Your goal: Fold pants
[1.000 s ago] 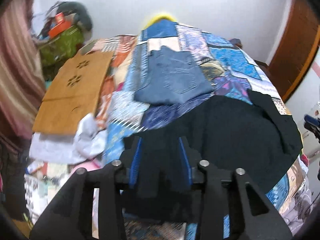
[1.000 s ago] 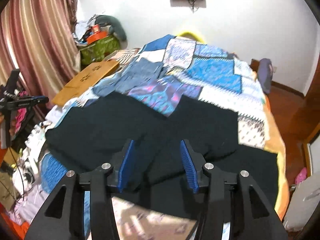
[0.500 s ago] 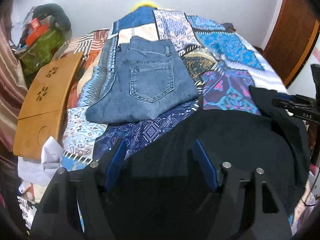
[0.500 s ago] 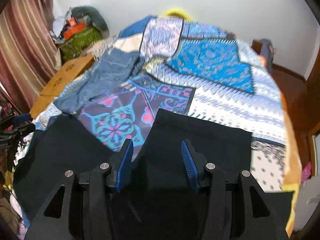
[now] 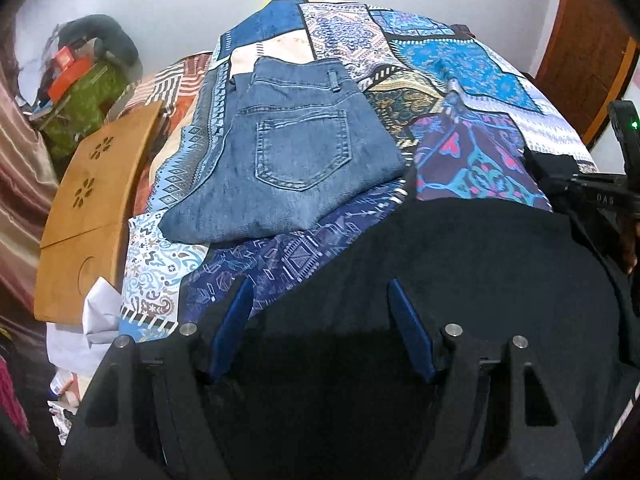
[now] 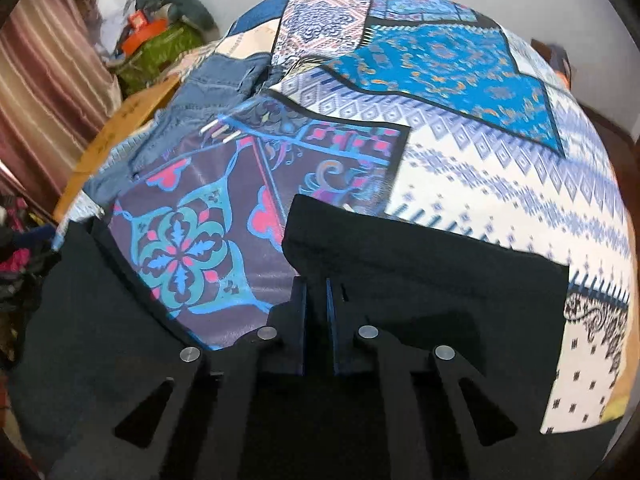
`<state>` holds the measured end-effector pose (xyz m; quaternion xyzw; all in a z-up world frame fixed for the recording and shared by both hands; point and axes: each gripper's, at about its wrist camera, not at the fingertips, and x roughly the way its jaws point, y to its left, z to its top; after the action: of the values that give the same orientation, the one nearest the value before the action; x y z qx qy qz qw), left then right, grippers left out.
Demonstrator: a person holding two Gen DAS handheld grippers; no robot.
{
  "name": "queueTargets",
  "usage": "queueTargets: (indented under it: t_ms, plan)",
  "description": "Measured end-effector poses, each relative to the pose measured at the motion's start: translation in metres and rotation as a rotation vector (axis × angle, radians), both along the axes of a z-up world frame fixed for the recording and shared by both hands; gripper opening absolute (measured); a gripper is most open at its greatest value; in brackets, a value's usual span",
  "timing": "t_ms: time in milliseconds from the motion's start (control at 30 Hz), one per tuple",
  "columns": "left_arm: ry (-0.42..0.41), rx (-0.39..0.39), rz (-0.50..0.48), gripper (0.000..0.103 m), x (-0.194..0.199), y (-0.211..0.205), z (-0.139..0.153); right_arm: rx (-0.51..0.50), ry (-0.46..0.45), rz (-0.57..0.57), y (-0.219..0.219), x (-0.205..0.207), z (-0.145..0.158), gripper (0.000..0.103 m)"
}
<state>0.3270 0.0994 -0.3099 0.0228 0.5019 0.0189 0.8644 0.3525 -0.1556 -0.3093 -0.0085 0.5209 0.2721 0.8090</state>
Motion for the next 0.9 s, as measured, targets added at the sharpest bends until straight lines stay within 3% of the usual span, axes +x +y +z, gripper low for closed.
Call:
queueTargets:
  t_ms: [233, 433, 533, 667, 900]
  plan:
    - [-0.027, 0.017, -0.039, 0.074, -0.026, -0.023, 0.032, 0.078, -0.121, -0.08, -0.044, -0.035, 0.05, 0.006]
    - [-0.051, -0.017, -0.066, 0.08, -0.044, -0.05, 0.055, 0.096, -0.238, -0.131, -0.1, -0.081, 0.104, 0.006]
    - [-0.049, -0.022, -0.089, 0.08, -0.052, -0.067, 0.058, 0.086, -0.261, -0.16, -0.121, -0.099, 0.116, 0.006]
    - [-0.046, -0.016, -0.119, 0.081, -0.062, -0.086, 0.059, 0.047, -0.247, -0.21, -0.155, -0.125, 0.107, 0.006]
    - [-0.026, -0.019, -0.118, 0.081, -0.076, -0.096, 0.053, -0.018, -0.119, -0.283, -0.203, -0.165, 0.051, 0.007]
